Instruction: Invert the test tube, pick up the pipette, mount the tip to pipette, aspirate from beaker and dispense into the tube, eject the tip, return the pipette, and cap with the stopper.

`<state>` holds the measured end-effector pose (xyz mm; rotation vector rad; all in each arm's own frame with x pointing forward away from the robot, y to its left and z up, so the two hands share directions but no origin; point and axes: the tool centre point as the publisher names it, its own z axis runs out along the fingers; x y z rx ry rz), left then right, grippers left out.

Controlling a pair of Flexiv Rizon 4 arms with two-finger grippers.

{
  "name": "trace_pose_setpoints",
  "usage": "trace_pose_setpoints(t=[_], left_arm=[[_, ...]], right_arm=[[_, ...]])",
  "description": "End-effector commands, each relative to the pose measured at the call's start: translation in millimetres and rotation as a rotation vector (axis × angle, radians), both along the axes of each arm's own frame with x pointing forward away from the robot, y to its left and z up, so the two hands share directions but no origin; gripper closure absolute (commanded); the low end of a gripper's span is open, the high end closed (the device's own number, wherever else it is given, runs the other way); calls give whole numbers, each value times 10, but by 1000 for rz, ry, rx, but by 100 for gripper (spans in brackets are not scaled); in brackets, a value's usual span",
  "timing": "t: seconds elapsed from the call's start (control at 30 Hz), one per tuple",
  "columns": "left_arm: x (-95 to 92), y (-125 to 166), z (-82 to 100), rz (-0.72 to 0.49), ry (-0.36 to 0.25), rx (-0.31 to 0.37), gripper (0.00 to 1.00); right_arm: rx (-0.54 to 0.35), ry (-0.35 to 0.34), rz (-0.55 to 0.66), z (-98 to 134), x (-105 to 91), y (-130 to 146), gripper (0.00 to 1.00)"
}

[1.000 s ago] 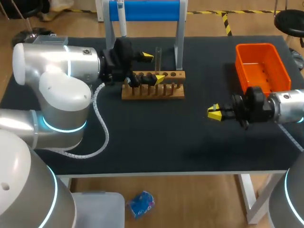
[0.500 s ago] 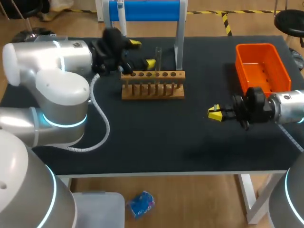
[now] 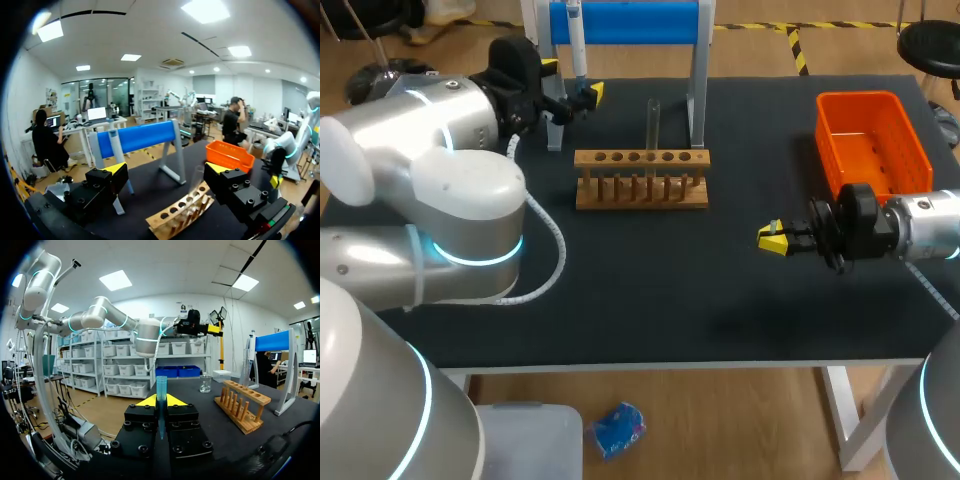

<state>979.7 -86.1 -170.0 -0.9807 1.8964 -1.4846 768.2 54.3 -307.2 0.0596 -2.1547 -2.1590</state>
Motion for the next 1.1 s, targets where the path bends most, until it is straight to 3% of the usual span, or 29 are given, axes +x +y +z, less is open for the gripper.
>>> trace_pose_setpoints(t=[0.03,0.43,0.5,0.53,0.57,0.7,0.8,0.87,1.0,1.1], left_arm=[[92,-172,-21,158,-5,34,0],[92,-172,-21,158,-5,34,0],[193,-166,-60,234,18,-47,0],[263,-153,-103,300,9,-17,0],[312,-138,-126,326,30,-48,0],[486,-104,-225,408,66,-61,0],[580,-90,-258,439,61,-75,20],[645,-73,-280,459,49,-71,48],[759,-37,-314,494,27,-42,58],[848,-16,-340,498,30,-39,57]], right_arm=[[1,0,3,-5,3,-7,100],[1,0,3,-5,3,-7,100],[1,0,3,-5,3,-7,100],[1,0,3,-5,3,-7,100],[1,0,3,-5,3,-7,100],[1,0,3,-5,3,-7,100],[1,0,3,-5,3,-7,100],[1,0,3,-5,3,-7,100],[1,0,3,-5,3,-7,100],[1,0,3,-5,3,-7,100]])
